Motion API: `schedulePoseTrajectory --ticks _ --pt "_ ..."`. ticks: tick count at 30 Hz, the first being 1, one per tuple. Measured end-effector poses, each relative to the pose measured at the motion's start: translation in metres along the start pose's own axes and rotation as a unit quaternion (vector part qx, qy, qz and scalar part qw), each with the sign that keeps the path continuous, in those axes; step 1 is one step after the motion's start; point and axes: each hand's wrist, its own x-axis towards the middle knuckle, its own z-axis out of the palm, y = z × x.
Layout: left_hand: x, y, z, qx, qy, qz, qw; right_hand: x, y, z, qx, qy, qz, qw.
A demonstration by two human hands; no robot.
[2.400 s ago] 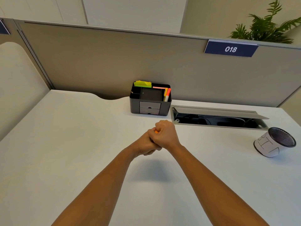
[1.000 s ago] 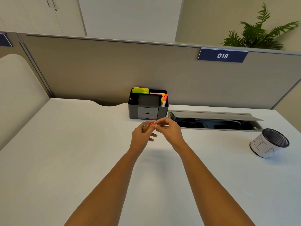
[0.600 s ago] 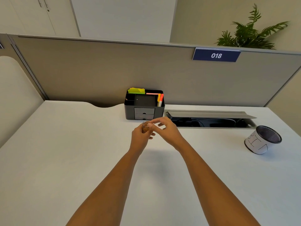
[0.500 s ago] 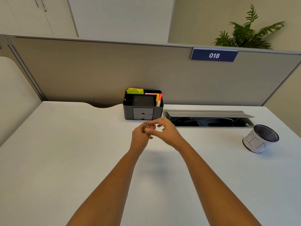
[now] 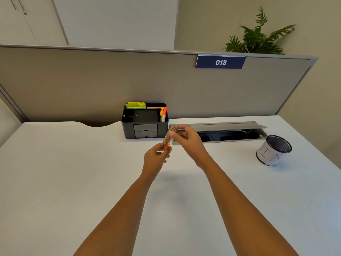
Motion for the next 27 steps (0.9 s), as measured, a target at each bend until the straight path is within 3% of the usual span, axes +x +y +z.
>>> schedulePoseTrajectory --ticks 15,21,27 --pt "0.009 0.004 0.088 0.003 -0.061 0.025 0.998 -0.01 0.047 -0.18 0.104 0.146 0.046 0.983" --pt "0.016 -0.006 0.118 0.013 -0.075 0.015 0.997 -0.014 0.081 -0.268 0.0 0.249 0.112 0.962" --pt "0.02 -0.019 0.139 0.019 -0.089 0.019 0.996 -0.015 0.104 -0.323 -0.161 0.39 0.194 0.886"
